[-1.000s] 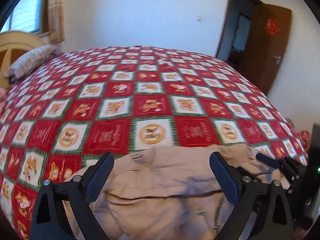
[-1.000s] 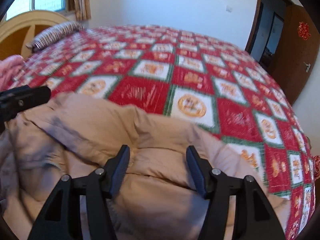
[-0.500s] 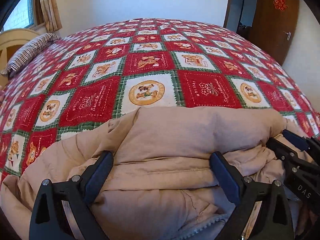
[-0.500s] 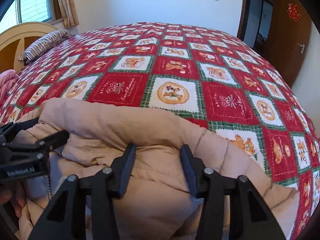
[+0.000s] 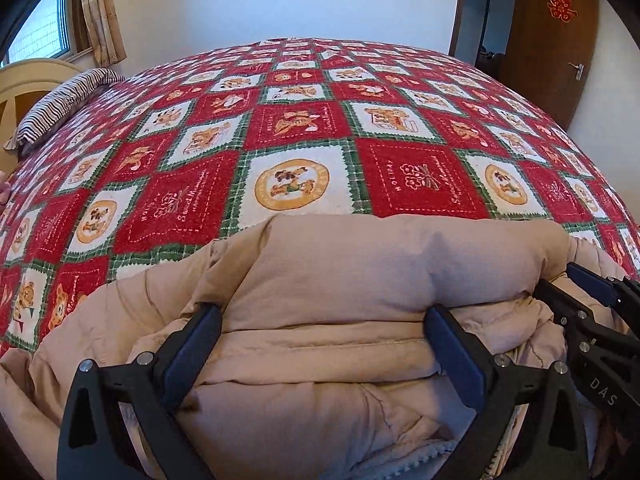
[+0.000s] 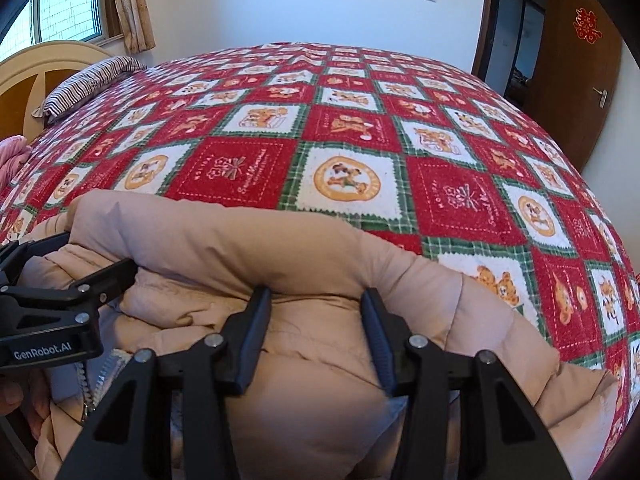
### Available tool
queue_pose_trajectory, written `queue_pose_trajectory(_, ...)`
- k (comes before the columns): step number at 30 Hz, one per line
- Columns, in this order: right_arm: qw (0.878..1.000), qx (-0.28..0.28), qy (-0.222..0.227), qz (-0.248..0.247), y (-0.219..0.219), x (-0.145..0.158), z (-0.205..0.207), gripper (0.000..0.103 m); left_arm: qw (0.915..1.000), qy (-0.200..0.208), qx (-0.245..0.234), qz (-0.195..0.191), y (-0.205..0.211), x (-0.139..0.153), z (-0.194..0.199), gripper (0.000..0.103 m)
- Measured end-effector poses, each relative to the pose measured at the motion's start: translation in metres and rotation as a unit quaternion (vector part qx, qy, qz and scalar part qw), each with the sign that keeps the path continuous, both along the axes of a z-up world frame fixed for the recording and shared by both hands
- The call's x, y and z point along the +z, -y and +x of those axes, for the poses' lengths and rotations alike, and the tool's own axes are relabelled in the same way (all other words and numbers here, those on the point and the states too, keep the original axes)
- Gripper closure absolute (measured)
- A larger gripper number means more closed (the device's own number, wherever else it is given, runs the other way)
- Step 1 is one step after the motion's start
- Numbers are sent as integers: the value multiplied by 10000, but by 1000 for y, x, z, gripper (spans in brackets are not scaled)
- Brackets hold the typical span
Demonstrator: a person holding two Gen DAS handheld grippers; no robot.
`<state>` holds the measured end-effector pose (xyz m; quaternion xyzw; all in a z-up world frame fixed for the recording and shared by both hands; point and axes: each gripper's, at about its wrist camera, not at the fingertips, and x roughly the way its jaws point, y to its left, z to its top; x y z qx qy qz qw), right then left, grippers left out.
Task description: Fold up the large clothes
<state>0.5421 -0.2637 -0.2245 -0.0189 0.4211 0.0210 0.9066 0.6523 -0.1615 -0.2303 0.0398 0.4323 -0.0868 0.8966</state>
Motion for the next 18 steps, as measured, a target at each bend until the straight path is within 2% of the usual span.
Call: queue_pose_trajectory(18,9998,-12,-20,-181,-4,-3,2,52,10000,-2,-5,69,2,-1,-1,1)
